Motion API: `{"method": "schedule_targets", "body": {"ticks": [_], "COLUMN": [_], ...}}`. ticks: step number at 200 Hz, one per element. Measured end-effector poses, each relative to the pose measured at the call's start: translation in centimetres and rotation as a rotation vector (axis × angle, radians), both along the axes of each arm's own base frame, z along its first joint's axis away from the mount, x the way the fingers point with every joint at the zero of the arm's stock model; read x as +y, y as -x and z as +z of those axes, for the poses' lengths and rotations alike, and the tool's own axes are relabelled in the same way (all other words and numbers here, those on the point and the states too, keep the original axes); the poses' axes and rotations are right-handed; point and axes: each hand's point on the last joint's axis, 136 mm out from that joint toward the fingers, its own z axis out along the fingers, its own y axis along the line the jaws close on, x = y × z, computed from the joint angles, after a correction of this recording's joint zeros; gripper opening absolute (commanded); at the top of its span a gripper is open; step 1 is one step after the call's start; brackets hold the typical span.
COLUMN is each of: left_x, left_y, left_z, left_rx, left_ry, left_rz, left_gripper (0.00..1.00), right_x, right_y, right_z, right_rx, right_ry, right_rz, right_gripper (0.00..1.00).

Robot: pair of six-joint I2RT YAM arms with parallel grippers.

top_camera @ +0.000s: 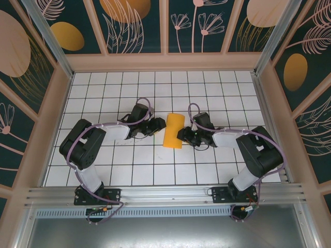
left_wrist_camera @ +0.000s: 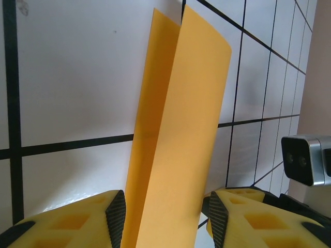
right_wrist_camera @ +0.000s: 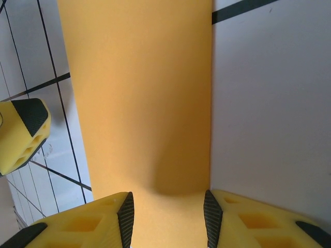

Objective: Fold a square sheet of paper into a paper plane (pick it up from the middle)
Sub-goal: Fold the triangle a second time at the center of the table.

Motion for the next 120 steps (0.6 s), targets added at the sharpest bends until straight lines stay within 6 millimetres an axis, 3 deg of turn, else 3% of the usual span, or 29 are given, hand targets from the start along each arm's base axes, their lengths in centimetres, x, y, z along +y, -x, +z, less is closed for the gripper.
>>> {"method": "schedule_targets", "body": {"ticks": [82, 120], "left_x": [0.0, 0.0], "left_y": [0.0, 0.0], "left_z": [0.0, -0.1], "left_rx": [-0.003, -0.002], "left_ry": [-0.003, -0.004], "left_rz": [-0.005, -0.005], "left_gripper": [0.49, 0.50], "right_x": [0.2, 0.4], "right_y": [-0.3, -0.4], "right_z": [1.3, 0.7], "right_rx": [-0.036, -0.025], "right_ry": [-0.019, -0.022], "right_rz": [-0.002, 0.005], "right_gripper": [0.45, 0.45]}}
